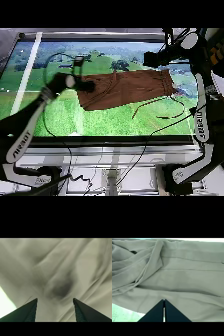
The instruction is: Fold the clothes and pants, and hang the long-sleeved shirts on hangers.
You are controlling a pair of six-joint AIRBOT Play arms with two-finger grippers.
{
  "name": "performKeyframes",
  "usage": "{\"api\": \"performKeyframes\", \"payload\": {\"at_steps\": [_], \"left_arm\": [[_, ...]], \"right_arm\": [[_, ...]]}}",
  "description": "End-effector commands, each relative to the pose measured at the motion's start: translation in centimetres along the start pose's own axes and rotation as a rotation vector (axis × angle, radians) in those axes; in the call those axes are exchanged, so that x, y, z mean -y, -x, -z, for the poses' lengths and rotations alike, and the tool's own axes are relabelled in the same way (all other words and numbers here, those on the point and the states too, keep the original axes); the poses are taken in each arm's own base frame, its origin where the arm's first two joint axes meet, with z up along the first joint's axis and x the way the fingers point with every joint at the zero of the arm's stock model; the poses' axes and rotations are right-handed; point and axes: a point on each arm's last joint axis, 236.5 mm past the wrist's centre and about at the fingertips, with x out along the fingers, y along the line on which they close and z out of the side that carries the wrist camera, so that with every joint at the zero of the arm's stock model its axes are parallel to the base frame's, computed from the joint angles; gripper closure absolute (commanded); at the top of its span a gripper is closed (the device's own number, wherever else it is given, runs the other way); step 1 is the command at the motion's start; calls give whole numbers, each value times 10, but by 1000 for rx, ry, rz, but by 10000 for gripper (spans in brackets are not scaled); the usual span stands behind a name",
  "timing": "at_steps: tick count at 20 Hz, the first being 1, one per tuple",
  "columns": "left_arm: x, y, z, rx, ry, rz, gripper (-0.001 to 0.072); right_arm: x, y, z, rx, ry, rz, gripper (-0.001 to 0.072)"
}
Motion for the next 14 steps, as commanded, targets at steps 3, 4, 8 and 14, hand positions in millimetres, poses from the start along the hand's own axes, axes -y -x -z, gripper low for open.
{"api": "performKeyframes", "payload": {"at_steps": [3, 4, 8, 14], "left_arm": [[-70, 39, 7, -47, 309, 162, 98], [-82, 39, 13, -55, 344, 152, -13], [-100, 13, 45, -91, 425, 129, -8], [-77, -54, 45, -17, 635, 219, -4]], "right_arm": [[4, 0, 2, -7, 4, 16, 681], [4, 0, 2, -6, 3, 16, 681], [5, 0, -2, 9, 4, 20, 681], [5, 0, -3, 15, 4, 20, 681]]}}
